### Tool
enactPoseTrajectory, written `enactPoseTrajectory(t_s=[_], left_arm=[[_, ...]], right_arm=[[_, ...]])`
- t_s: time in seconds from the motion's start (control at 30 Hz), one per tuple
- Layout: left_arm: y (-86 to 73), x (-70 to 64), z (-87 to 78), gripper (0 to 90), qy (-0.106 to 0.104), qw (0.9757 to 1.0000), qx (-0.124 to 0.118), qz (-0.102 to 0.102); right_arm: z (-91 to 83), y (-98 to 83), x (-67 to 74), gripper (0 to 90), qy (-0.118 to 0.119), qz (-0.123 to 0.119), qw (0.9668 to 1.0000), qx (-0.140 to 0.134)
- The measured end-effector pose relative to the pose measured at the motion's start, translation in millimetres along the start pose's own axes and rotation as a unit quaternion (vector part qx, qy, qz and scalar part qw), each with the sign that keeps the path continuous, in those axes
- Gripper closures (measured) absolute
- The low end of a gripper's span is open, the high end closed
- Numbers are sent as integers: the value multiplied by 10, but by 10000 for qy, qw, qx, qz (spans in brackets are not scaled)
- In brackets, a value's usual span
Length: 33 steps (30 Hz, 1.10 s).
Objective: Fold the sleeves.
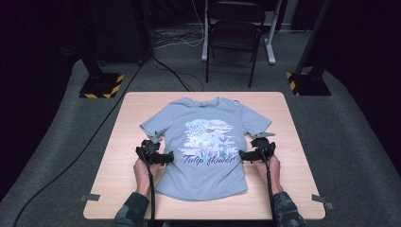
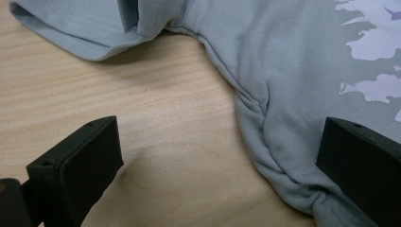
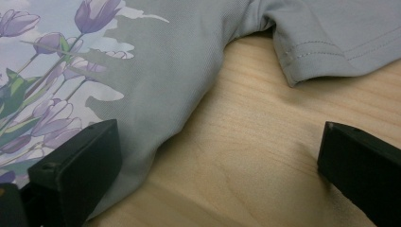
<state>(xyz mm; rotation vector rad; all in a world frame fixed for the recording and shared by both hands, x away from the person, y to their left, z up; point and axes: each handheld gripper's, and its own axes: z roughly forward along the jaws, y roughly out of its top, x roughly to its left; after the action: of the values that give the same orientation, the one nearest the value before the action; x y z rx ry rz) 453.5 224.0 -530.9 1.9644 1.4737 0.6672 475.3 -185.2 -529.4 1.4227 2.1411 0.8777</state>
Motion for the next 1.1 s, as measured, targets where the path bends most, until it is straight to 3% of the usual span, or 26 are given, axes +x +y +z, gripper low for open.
enactPoseTrajectory(t_s=[1.1], left_arm=[[-94,-26,-79,5,-10,10000,-57,56]], right_arm=[[-86,-98,34,0,27,-77,10000,-7]])
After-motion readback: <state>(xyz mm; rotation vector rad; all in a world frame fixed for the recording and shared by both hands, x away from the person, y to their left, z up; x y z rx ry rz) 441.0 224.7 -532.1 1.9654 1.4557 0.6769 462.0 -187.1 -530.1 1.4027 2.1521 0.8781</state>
